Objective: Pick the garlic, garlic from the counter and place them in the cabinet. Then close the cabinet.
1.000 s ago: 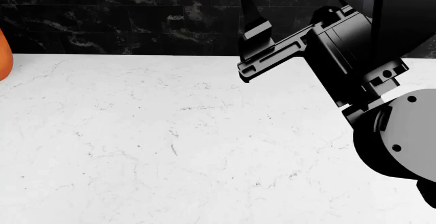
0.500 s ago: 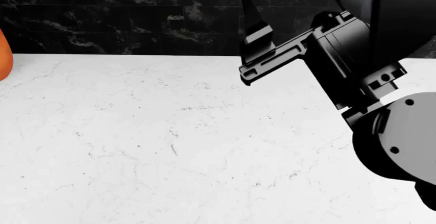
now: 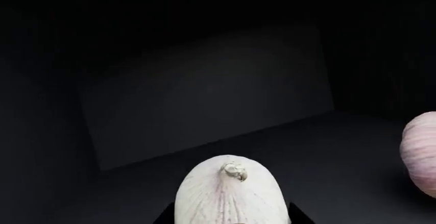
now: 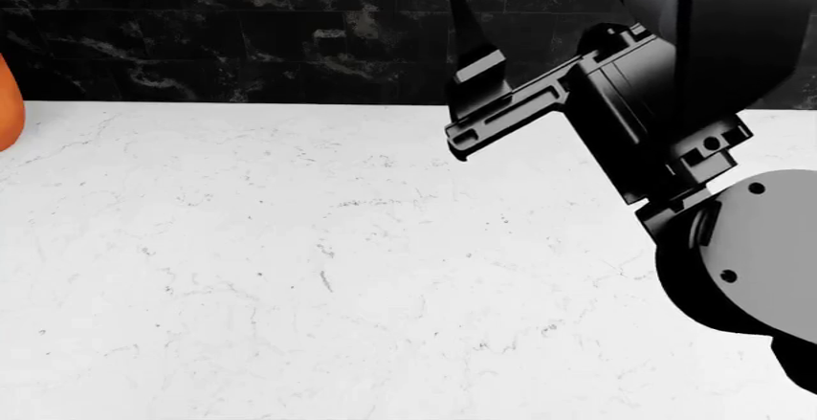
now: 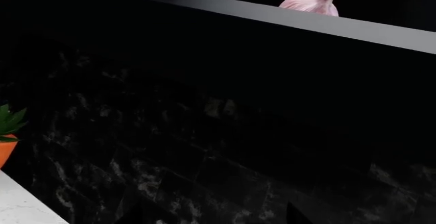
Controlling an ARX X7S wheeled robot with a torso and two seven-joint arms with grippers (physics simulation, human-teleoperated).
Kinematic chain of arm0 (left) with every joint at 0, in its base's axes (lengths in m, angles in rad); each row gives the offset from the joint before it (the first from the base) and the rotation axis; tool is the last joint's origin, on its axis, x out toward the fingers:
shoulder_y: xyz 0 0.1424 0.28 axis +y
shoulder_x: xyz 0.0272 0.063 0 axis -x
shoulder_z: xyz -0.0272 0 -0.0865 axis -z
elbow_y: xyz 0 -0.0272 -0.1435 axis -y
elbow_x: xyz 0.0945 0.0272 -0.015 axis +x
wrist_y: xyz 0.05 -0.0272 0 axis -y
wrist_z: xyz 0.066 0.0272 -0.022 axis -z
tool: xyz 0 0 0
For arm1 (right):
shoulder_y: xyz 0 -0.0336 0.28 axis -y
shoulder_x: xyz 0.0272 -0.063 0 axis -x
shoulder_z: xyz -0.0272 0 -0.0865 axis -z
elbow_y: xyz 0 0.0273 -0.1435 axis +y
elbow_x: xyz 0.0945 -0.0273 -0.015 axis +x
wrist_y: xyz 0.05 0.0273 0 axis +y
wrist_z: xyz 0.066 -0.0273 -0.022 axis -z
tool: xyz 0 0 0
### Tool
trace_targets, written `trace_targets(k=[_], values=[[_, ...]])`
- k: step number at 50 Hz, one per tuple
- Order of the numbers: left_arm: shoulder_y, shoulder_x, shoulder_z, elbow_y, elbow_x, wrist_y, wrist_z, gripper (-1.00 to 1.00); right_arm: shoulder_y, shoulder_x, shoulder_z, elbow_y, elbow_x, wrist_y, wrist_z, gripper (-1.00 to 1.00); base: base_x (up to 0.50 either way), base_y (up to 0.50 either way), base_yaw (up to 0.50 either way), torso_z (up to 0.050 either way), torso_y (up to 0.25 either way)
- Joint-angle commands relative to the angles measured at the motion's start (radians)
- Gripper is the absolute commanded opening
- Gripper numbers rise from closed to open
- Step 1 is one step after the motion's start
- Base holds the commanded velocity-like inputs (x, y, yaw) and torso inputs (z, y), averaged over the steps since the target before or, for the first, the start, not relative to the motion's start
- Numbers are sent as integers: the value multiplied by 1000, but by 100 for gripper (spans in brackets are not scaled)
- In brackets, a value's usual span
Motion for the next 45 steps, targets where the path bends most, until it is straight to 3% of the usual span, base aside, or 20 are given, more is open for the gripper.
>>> trace_targets(k=[1,4,10,11,29,38,45], values=[[-124,153,94,-427,260,81,297,-100,10,-8,3,7,3,9,-2,100,0,0,0,0,0],[-124,204,-88,-504,539,53,417,-100,5,-5,3,5,1,6,-1,100,0,0,0,0,0],[-124,204,-109,-518,577,13,451,-100,-1,-9,2,9,-2,3,-4,100,0,0,0,0,0],[-124,204,-116,-519,584,8,453,100,-2,-9,2,9,-3,2,-4,100,0,0,0,0,0],[-124,204,-123,-506,605,0,449,100,-20,-10,-2,6,-11,-3,-6,100,0,0,0,0,0],[-124,203,-239,-458,734,42,423,100,-16,-15,-2,7,-12,2,-10,100,0,0,0,0,0],[-34,150,-270,-157,714,-34,380,100,-14,-25,-3,11,-14,6,-12,100,0,0,0,0,0]])
